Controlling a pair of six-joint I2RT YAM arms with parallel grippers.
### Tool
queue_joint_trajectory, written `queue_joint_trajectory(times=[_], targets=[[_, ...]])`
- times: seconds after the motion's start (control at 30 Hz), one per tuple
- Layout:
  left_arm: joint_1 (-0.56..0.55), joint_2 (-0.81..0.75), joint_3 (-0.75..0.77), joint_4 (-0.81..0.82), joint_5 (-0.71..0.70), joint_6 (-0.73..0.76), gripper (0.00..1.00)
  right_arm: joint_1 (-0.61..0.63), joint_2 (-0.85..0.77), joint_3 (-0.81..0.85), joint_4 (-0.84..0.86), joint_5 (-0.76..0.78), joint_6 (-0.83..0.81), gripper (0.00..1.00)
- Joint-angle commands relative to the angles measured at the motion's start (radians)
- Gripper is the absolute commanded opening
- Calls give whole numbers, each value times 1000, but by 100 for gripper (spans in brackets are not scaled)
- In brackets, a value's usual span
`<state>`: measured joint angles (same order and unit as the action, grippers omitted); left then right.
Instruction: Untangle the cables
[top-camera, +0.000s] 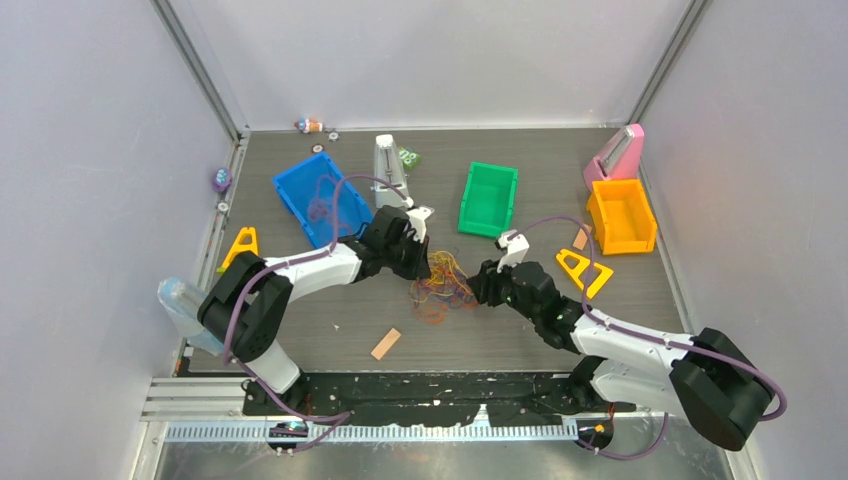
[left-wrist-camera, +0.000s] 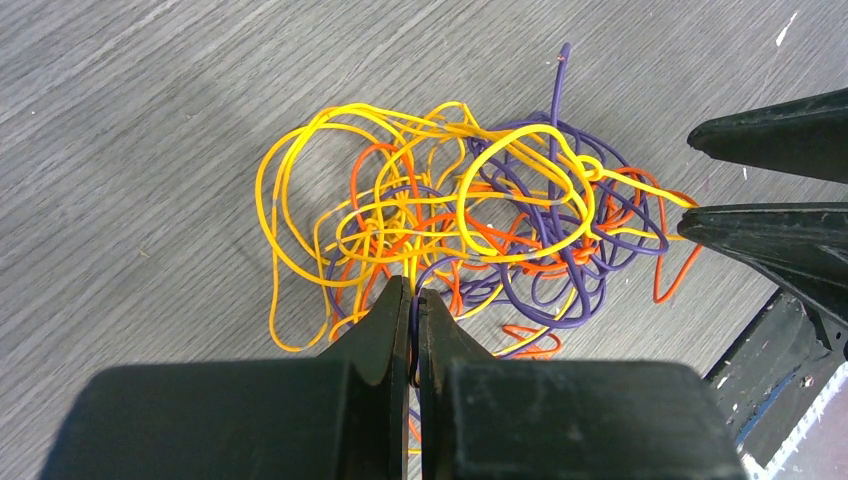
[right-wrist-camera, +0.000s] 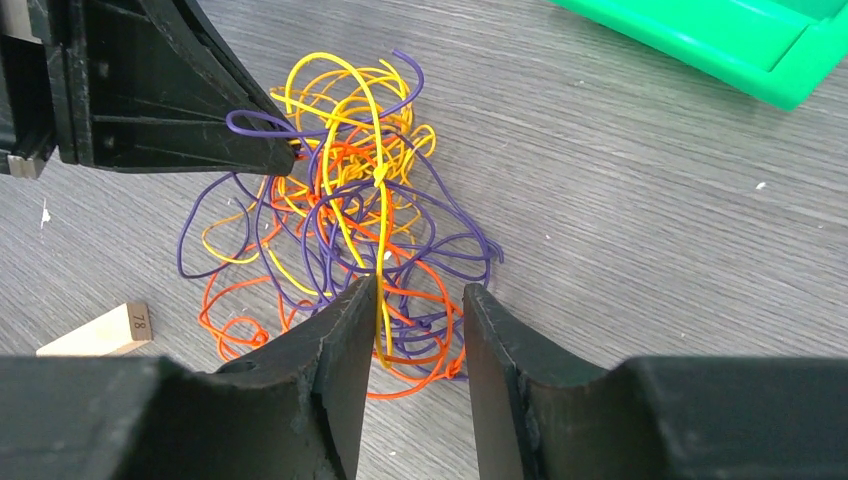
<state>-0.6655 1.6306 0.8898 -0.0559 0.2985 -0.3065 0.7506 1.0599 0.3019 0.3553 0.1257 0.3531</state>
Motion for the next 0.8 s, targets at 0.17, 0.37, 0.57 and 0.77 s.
queue_joint_trajectory(times=[0.17, 0.37, 0.57, 0.77], targets=[[0, -26, 26, 2, 3, 10, 0, 1, 85, 40, -13, -54, 12, 31], [0, -43, 21, -11, -32, 17, 0, 0, 14, 37, -44, 31, 1, 6], [0, -60, 19, -37, -106, 21, 0, 0, -225, -22, -103, 175, 5, 5], [-1, -82, 10, -55, -198, 9, 0, 0, -388, 161, -332, 268, -37, 5]])
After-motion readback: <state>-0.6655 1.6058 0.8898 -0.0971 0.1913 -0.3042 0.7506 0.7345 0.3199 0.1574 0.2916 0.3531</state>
